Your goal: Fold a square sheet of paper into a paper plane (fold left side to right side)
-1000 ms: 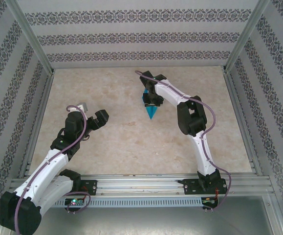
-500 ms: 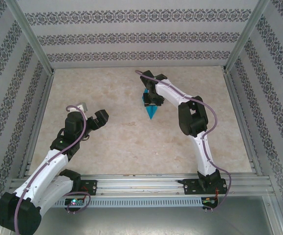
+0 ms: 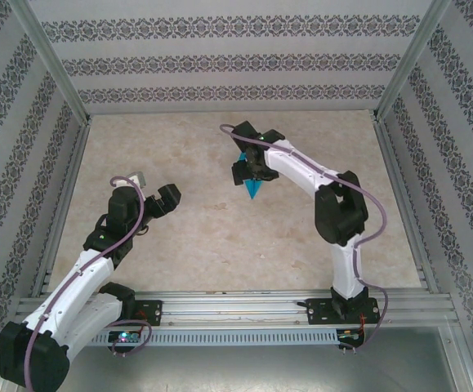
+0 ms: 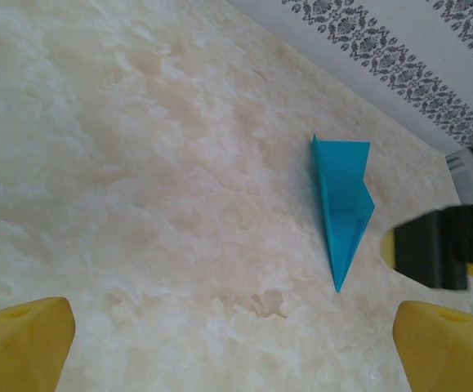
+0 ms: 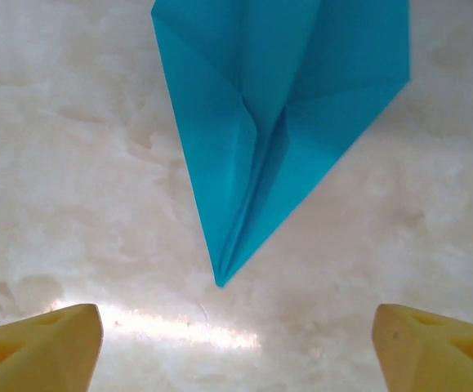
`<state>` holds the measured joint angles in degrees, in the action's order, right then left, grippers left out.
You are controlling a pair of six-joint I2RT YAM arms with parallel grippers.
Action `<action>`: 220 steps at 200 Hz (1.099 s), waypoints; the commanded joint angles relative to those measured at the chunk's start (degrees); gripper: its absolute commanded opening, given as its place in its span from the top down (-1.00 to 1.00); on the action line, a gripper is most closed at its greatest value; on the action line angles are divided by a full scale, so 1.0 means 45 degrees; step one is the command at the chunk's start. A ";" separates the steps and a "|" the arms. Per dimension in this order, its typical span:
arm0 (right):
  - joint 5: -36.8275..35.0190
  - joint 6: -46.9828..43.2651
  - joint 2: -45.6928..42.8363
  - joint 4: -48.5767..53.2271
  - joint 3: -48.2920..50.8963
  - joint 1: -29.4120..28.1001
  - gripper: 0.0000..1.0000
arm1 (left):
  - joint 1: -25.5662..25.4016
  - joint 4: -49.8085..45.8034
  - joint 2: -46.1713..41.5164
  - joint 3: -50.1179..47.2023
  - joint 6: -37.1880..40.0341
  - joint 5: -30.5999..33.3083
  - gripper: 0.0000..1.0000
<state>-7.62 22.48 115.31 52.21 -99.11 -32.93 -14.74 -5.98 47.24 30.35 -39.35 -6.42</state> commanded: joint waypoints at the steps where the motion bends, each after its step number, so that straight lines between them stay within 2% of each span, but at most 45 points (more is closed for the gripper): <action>1: -0.0941 -0.0198 -0.1887 -0.0897 0.1340 -0.0117 -0.92 | 0.0268 -0.0135 0.0017 0.0362 0.0414 0.0229 -1.00; 7: -0.1011 -0.0176 -0.2386 -0.1188 0.1800 -0.0142 -0.96 | 0.0283 -0.0146 0.0043 0.0411 0.0443 0.0224 -1.00; 58: -0.1059 -0.0319 -0.6425 -0.3229 0.5648 -0.0290 -0.96 | 0.0465 -0.0255 0.0279 0.0734 0.0725 0.0402 -1.00; 120: -0.1427 -0.0737 -1.0388 -0.3951 0.9161 0.0217 -0.96 | 0.0681 -0.0206 0.0544 0.1068 0.1108 0.0236 -1.00; 180: -0.1459 -0.0837 -1.4184 -0.5538 1.2482 0.1717 -0.96 | 0.0776 0.0102 0.0829 0.1105 0.1030 0.0039 -1.00; 220: -0.3146 -0.1435 -1.6653 -0.6332 1.4291 0.2600 -0.96 | 0.0861 0.0098 0.0830 0.1145 0.1030 -0.0019 -1.00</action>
<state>-15.90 19.07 45.78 28.45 -38.92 -22.96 -12.05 -6.13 50.96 33.78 -35.97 -5.91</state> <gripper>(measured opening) 0.982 0.998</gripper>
